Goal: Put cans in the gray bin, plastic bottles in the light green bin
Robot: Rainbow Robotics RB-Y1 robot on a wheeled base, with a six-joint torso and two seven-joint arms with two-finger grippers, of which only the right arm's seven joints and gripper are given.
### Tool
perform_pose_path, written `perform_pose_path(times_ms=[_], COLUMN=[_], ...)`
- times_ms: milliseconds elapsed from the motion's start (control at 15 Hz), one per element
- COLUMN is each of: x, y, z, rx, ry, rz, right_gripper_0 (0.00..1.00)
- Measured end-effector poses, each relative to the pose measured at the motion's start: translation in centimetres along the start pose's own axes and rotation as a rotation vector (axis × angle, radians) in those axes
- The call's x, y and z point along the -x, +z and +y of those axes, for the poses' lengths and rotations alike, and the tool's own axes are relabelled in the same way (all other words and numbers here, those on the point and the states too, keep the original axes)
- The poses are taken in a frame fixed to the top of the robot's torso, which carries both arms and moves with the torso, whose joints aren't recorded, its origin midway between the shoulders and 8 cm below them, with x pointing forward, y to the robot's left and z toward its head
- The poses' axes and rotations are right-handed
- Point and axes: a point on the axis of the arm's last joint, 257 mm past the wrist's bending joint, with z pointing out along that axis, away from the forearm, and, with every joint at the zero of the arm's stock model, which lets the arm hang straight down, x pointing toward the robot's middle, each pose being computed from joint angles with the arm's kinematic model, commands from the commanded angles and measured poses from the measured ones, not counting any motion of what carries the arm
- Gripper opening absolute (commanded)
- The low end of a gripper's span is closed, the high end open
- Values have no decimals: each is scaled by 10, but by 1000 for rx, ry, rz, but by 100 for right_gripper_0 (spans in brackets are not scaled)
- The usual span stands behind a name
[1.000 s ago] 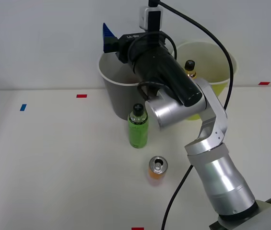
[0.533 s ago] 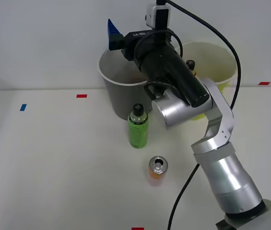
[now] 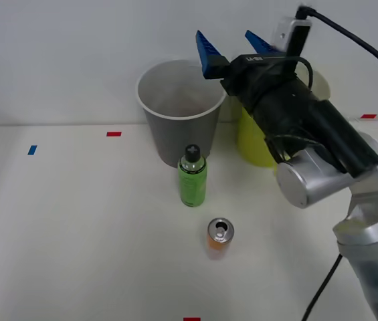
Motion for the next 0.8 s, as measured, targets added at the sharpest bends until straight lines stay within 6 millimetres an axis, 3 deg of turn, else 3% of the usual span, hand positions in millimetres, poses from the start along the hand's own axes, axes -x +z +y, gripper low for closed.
perform_pose_path(times_ms=[333,800], x=[-17,-61], y=[-103,-242], z=[-32,-67], rx=[-73,-329], ry=[-71,-176], rz=[80,238], right_gripper_0=[100,100])
